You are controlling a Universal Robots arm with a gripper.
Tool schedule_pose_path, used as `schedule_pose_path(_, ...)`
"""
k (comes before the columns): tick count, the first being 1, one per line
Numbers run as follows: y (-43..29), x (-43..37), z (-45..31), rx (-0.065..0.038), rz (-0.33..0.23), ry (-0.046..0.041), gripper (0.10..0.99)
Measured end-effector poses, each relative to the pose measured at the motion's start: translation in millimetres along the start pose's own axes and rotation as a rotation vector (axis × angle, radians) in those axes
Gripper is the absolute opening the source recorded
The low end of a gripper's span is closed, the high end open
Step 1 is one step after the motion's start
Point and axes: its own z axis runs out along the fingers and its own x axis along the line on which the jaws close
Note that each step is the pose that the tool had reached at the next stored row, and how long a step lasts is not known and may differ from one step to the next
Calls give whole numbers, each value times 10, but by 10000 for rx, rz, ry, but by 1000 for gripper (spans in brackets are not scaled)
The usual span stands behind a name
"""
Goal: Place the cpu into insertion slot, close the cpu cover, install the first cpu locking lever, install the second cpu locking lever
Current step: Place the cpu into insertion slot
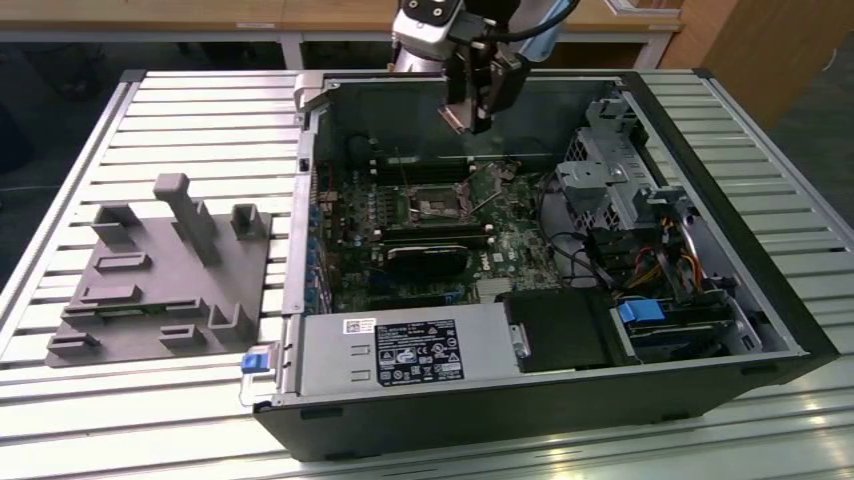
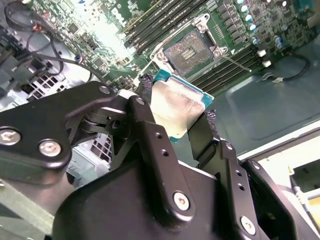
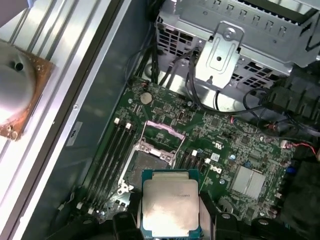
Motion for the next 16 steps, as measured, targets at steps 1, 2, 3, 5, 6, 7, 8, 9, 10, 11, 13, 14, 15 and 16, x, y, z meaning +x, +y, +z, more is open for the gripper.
schedule_pose_path(1,0,0,0,-2,114,-10,541)
schedule_pose_path(2,0,1,1,-4,221,-20,541)
schedule_pose_path(3,0,1,1,-6,334,-31,541)
schedule_pose_path(5,1,2,2,-10,562,-52,541)
schedule_pose_path(6,1,2,3,-12,681,-63,541)
schedule_pose_path(7,1,2,3,-14,810,-75,541)
schedule_pose_path(8,1,2,3,-16,937,-87,541)
schedule_pose_path(9,1,2,3,-18,1062,-99,541)
schedule_pose_path(10,1,2,3,-19,1167,-108,541)
schedule_pose_path(11,1,3,3,-21,1265,-117,541)
schedule_pose_path(13,1,3,4,-26,1470,-134,541)
schedule_pose_path(14,1,3,5,-28,1583,-144,541)
schedule_pose_path(15,1,3,6,-29,1674,-152,541)
schedule_pose_path(16,1,3,11,-30,1744,-158,541)
